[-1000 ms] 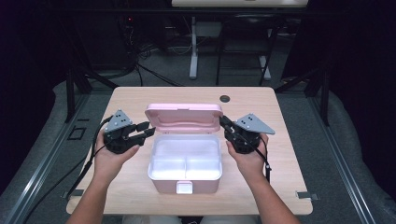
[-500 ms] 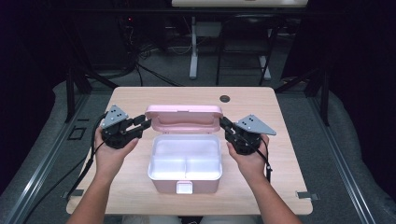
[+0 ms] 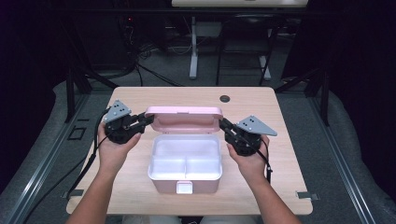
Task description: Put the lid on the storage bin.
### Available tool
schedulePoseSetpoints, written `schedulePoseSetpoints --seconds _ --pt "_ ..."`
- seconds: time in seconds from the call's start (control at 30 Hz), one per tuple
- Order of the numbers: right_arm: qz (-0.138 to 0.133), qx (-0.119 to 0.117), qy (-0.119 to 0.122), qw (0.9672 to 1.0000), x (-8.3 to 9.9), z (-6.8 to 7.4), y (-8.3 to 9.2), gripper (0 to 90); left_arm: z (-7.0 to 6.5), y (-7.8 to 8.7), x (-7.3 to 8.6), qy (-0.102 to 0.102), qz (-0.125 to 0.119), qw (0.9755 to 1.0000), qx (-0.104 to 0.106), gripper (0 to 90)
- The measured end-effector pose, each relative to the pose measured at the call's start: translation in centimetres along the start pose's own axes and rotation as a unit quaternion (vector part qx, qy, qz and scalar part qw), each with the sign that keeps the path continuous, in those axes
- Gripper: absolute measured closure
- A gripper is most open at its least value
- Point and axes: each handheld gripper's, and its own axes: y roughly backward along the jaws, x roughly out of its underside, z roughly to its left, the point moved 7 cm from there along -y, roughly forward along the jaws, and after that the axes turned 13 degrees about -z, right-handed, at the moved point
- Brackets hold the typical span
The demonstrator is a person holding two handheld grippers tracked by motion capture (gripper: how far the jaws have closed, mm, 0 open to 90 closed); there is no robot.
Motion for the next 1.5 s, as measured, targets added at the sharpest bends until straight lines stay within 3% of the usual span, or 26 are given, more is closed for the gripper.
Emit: schedulePoseSetpoints --seconds 0.27,0.53,0.83,1.13,1.5 --pt "0.002 -0.003 0.0 1.0 0.1 0.0 0.0 82.4 -0.1 -0.2 -0.3 -0.029 0.009 0.9994 -0.016 79.1" --pt "0.0 -0.006 0.0 1.0 -0.3 0.0 -0.2 79.6 -0.3 -0.1 -0.3 -0.041 0.015 0.9988 -0.021 79.9" --pt "-0.01 -0.009 0.002 0.9999 -1.7 0.2 -0.1 79.7 -0.3 0.0 -0.4 -0.035 0.019 0.9991 -0.014 79.1" --pt "-0.01 -0.013 0.002 0.9999 -2.3 0.3 0.0 79.6 -0.3 0.7 -1.0 -0.009 0.013 0.9999 0.007 76.7" --pt "-0.011 -0.014 0.004 0.9998 -2.2 0.6 0.5 78.9 -1.0 1.5 -0.9 -0.016 0.014 0.9997 0.008 75.0"
